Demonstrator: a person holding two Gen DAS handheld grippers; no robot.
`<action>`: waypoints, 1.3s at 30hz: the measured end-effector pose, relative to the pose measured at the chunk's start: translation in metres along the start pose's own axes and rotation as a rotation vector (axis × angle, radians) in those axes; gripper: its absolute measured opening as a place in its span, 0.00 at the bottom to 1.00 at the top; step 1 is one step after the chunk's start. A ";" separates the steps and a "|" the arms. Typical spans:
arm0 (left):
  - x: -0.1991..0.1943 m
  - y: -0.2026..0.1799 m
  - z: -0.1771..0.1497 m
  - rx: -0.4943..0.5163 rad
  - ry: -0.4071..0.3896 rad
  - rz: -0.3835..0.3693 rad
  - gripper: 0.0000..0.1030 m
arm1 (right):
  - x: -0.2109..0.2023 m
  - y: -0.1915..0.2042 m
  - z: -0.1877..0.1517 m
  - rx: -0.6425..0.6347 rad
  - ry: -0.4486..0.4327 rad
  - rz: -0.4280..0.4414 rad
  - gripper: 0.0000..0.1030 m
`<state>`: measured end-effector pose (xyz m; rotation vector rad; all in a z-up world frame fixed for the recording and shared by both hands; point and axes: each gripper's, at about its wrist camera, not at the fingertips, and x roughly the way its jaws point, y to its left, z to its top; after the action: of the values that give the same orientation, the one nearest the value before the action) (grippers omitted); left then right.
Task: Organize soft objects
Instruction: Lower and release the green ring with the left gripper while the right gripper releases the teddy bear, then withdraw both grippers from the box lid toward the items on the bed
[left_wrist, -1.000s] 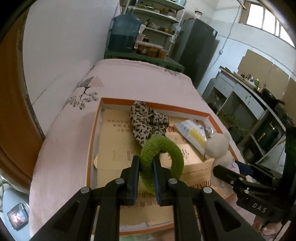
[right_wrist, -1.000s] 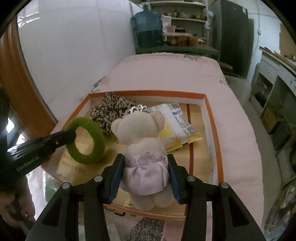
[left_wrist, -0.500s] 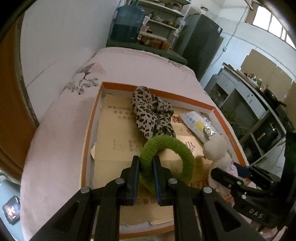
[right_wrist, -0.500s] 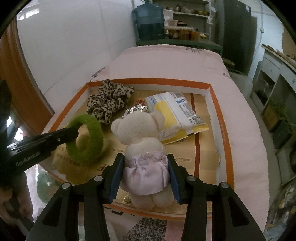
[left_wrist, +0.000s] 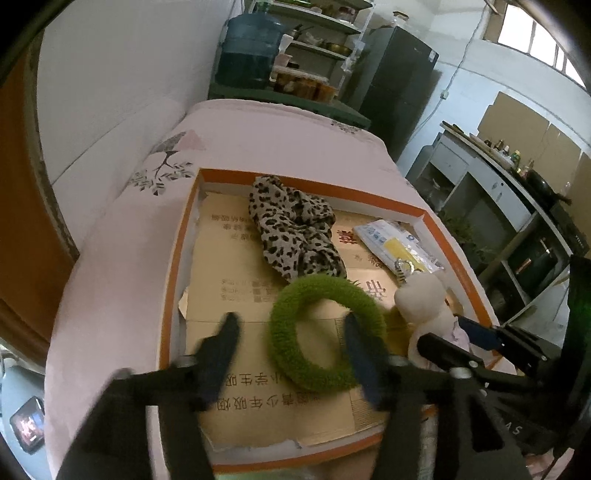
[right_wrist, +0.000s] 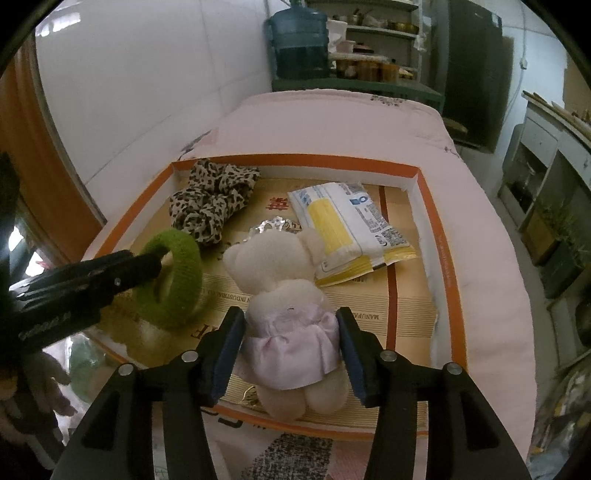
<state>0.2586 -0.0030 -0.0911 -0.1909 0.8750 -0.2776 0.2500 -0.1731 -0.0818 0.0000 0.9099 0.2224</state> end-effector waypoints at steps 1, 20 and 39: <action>-0.001 0.001 0.000 -0.006 -0.002 -0.003 0.62 | 0.000 0.000 0.000 0.000 -0.001 0.000 0.53; -0.028 -0.007 0.000 0.019 -0.040 0.018 0.62 | -0.017 0.003 -0.004 -0.002 -0.018 -0.005 0.59; -0.081 -0.025 -0.008 0.055 -0.123 0.035 0.62 | -0.067 0.013 -0.010 -0.002 -0.077 -0.009 0.59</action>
<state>0.1989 -0.0011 -0.0302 -0.1402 0.7471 -0.2544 0.1997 -0.1738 -0.0347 0.0025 0.8324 0.2138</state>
